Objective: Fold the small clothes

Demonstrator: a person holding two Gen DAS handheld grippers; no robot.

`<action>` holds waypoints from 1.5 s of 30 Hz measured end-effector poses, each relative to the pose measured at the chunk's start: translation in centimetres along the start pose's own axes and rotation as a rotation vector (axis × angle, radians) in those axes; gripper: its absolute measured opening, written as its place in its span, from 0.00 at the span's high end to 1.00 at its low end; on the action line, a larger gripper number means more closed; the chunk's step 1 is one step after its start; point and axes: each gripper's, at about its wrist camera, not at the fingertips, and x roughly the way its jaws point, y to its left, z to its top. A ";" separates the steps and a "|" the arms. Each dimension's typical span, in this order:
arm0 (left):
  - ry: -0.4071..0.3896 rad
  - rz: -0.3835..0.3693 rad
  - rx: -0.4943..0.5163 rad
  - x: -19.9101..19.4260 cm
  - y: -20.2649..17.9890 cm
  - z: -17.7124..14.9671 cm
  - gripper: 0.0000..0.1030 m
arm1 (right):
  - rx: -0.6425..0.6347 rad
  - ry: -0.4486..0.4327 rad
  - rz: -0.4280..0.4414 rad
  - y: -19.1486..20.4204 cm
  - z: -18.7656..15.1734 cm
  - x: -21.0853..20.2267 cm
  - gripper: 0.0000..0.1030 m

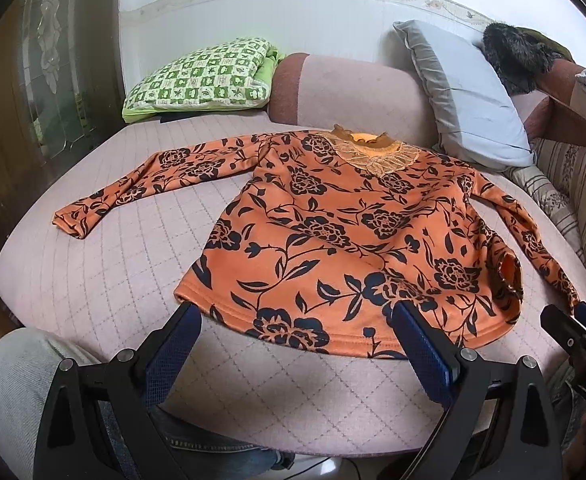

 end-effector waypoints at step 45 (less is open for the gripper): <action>-0.002 0.008 0.036 0.4 -0.6 -0.5 0.06 | 0.013 -0.003 -0.004 -0.3 0.0 -0.2 0.11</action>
